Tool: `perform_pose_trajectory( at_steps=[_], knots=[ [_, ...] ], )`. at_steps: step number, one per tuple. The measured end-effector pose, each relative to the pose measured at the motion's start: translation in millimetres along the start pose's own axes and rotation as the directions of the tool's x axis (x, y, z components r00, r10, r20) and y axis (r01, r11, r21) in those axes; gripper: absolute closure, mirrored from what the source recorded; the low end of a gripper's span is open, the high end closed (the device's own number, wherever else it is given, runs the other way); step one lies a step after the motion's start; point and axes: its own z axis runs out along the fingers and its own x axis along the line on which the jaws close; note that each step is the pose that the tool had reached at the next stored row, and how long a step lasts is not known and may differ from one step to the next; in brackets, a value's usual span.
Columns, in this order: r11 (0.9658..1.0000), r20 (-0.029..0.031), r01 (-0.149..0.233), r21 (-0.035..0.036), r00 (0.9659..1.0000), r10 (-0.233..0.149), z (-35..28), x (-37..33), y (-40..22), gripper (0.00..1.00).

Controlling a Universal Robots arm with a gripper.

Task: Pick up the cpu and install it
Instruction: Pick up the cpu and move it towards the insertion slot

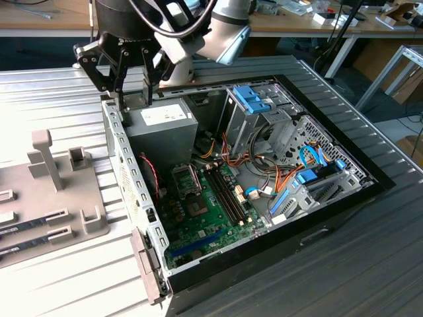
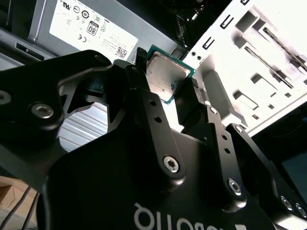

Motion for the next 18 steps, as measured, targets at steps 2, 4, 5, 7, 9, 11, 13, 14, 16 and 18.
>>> perform_pose_trajectory(
  at_steps=[2,4,5,7,9,11,13,14,16,18],
  knots=[
    [1.0000,0.0000,0.000,0.0000,1.0000,0.000,0.1,-1.2,-0.1,0.53],
    [1.0000,0.0000,0.000,0.0000,1.0000,0.000,0.2,-2.6,-0.2,0.53],
    [1.0000,-0.0001,0.000,0.0000,1.0000,0.000,0.2,-3.1,-0.3,0.53],
    [1.0000,-0.0001,0.000,0.0000,1.0000,0.000,0.3,-4.4,-0.4,0.53],
    [1.0000,0.0000,0.000,0.0000,1.0000,0.000,0.4,-5.4,-0.5,0.53],
    [1.0000,0.0000,0.000,0.0000,1.0000,0.000,0.5,-6.5,-0.6,0.53],
    [1.0000,0.0000,0.000,0.0000,1.0000,0.000,0.6,-7.6,-0.7,0.53],
    [1.0000,0.0000,0.000,0.0000,1.0000,0.000,0.6,-8.0,-0.7,0.53],
    [1.0000,0.0000,0.000,0.0000,1.0000,0.000,0.7,-9.4,-0.8,0.53],
    [1.0000,0.0000,0.000,0.0000,1.0000,0.000,0.9,-11.5,-1.0,0.53]
  ],
)
